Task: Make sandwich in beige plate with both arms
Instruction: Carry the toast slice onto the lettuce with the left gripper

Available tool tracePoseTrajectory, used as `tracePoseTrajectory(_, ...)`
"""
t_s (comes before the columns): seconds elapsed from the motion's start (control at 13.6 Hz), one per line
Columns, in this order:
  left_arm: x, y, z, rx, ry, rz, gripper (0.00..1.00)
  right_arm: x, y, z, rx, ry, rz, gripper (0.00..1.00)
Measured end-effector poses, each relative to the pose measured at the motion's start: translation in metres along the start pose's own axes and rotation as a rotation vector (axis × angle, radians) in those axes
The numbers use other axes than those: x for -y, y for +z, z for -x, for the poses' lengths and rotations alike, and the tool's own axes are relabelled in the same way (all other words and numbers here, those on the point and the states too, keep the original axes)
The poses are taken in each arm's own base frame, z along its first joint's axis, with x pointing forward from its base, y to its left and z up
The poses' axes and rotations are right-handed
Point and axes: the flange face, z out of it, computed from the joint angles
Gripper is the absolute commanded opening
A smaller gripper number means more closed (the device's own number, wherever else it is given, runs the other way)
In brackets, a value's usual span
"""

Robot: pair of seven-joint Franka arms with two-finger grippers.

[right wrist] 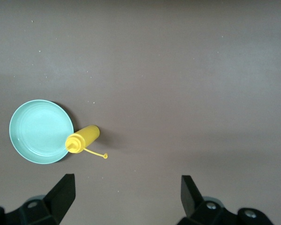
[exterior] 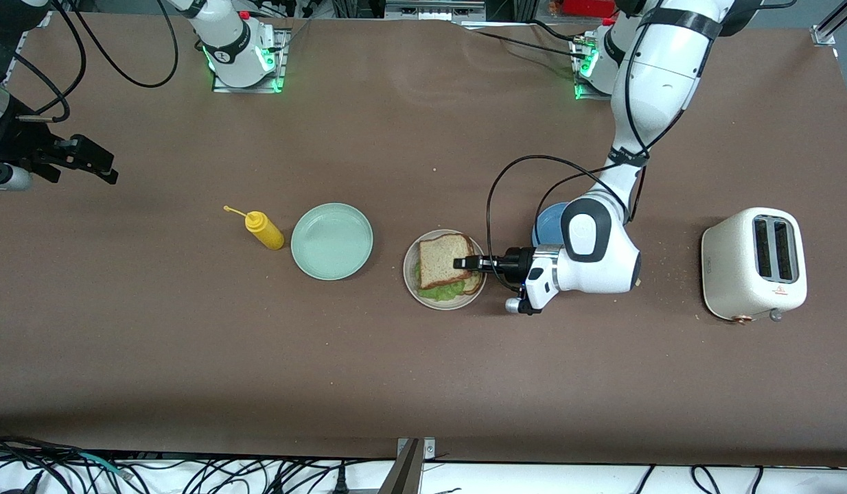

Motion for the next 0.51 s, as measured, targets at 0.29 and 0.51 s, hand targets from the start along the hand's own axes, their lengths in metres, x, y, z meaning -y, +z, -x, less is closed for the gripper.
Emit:
tracePoseTrajectory(0.29, 0.006, 0.004, 0.000, 0.002, -0.002, -0.006, 1.00, -0.001, 0.001, -0.003, -0.006, 0.002, 0.000, 1.00)
tracePoseTrajectory(0.51, 0.010, -0.007, -0.005, -0.017, -0.006, -0.013, 1.00, -0.001, 0.000, -0.003, -0.007, 0.001, 0.000, 1.00)
